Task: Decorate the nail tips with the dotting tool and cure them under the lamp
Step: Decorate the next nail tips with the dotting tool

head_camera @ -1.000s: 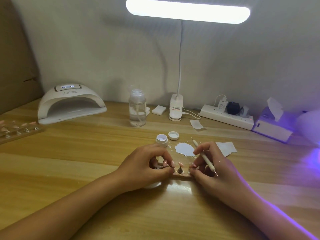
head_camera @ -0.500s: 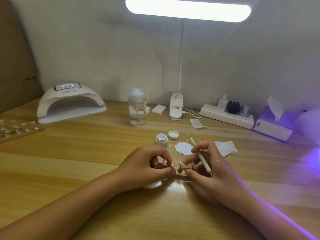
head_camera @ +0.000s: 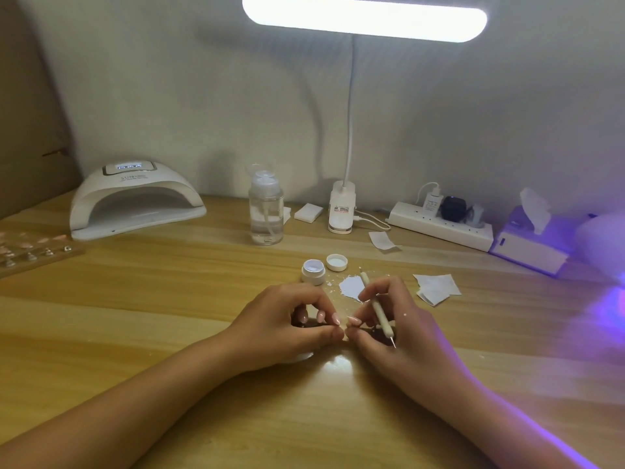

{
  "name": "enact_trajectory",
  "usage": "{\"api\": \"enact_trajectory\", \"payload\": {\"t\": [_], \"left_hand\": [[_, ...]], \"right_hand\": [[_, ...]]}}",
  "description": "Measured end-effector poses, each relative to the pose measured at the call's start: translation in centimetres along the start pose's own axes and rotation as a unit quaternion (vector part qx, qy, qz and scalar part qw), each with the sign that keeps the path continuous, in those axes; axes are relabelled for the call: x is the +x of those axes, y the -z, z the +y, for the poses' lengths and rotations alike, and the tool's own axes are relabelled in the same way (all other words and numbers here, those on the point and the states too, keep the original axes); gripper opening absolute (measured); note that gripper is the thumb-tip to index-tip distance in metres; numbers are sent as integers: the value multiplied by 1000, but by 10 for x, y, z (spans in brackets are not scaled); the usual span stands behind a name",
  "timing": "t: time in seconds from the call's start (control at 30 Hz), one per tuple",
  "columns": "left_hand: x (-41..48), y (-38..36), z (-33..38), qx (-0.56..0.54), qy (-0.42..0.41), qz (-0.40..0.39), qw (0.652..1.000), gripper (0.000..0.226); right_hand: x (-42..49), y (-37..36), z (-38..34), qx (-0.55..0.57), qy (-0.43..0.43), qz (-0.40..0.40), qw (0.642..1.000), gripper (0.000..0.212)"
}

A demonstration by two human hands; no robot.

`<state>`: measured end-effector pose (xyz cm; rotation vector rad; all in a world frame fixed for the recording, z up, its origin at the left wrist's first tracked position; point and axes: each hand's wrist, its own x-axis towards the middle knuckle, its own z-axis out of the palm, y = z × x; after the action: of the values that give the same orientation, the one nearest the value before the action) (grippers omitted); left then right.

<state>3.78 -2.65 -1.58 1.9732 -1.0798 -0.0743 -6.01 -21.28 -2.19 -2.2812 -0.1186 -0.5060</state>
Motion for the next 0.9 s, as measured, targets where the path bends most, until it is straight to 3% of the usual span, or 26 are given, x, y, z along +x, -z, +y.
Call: {"api": "enact_trajectory", "payload": {"t": [0.17,0.33,0.53,0.9], "left_hand": [[0,0,-1,-4,-2,1,1000,15],[0,0,-2,0,-4,-2,1000,16],[1,0,-2,5,-2,-4,1000,19],[1,0,-3,-7,1,1,1000,15]], "right_hand": [[2,1,-3,48,-21,-33,998,38],[2,0,-1,15,-14,-10,1000,40],[3,1,1,89,-46,-16,995,39],[4,3,2,119,-52,-42,991,40]]}}
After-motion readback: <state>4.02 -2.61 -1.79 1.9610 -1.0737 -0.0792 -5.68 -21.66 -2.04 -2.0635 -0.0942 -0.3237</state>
